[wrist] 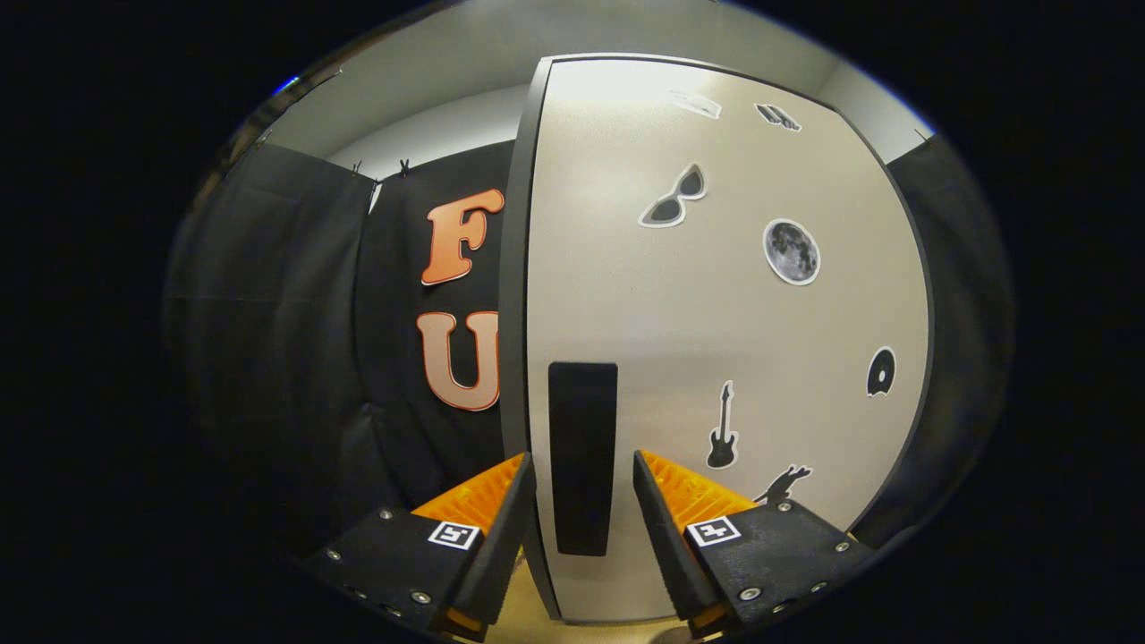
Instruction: Open the shoe cabinet door, grab the shoes and put them into the shoe cabinet, then close the shoe cabinet door.
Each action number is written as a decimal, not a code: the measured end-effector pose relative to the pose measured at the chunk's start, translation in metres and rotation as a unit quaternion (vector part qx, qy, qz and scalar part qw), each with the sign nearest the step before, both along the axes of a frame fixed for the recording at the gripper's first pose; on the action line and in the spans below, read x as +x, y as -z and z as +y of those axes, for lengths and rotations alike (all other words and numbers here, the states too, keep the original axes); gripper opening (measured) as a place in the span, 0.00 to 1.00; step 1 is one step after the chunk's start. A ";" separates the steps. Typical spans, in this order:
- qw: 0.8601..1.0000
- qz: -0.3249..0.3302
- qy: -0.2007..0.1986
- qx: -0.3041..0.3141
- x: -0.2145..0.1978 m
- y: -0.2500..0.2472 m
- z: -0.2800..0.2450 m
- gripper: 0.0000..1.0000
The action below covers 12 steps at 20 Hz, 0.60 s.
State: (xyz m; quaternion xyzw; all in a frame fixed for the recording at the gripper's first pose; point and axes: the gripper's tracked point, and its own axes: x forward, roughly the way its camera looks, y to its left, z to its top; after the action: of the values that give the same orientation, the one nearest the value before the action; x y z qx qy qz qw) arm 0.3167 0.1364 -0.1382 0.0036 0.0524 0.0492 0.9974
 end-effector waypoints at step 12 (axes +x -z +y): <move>1.000 -0.002 0.012 0.008 0.006 0.004 0.001 0.35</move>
State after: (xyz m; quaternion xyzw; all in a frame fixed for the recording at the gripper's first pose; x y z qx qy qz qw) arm 0.3227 0.1372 -0.1421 0.0121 0.0496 0.0376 0.9980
